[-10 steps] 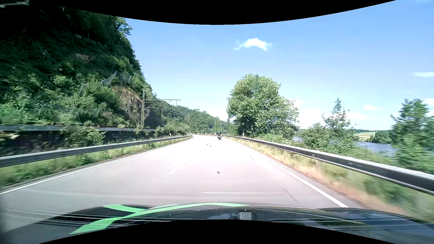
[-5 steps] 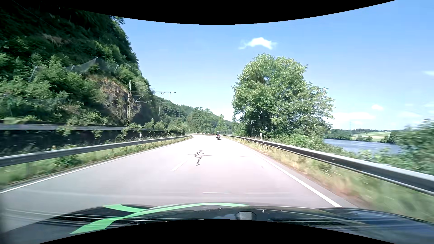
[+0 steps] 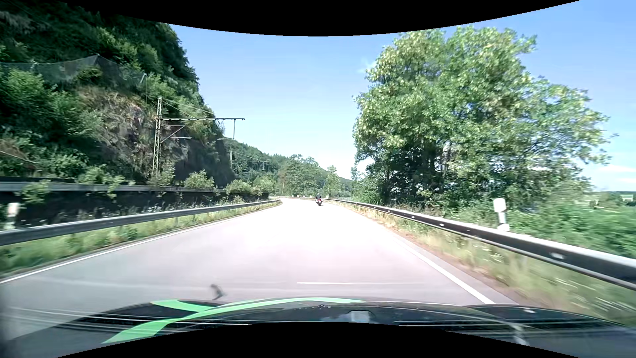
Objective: Follow the waypoints while adhering to traffic rules and regulations
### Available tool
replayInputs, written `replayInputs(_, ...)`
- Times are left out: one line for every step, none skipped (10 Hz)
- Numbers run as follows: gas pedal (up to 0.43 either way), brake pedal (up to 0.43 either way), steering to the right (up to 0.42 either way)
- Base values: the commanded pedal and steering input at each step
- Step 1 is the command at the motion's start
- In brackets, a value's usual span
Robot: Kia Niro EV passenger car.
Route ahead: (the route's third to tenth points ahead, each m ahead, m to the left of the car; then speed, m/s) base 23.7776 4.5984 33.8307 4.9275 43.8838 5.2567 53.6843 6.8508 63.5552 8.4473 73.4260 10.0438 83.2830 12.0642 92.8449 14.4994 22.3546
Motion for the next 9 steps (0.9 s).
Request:
replayInputs(0.169, 0.000, -0.018)
replayInputs(0.177, 0.000, -0.018)
replayInputs(0.177, 0.000, -0.018)
replayInputs(0.197, 0.000, -0.018)
replayInputs(0.197, 0.000, -0.018)
replayInputs(0.197, 0.000, -0.018)
replayInputs(0.209, 0.000, -0.018)
replayInputs(0.209, 0.000, -0.018)
replayInputs(0.220, 0.000, -0.018)
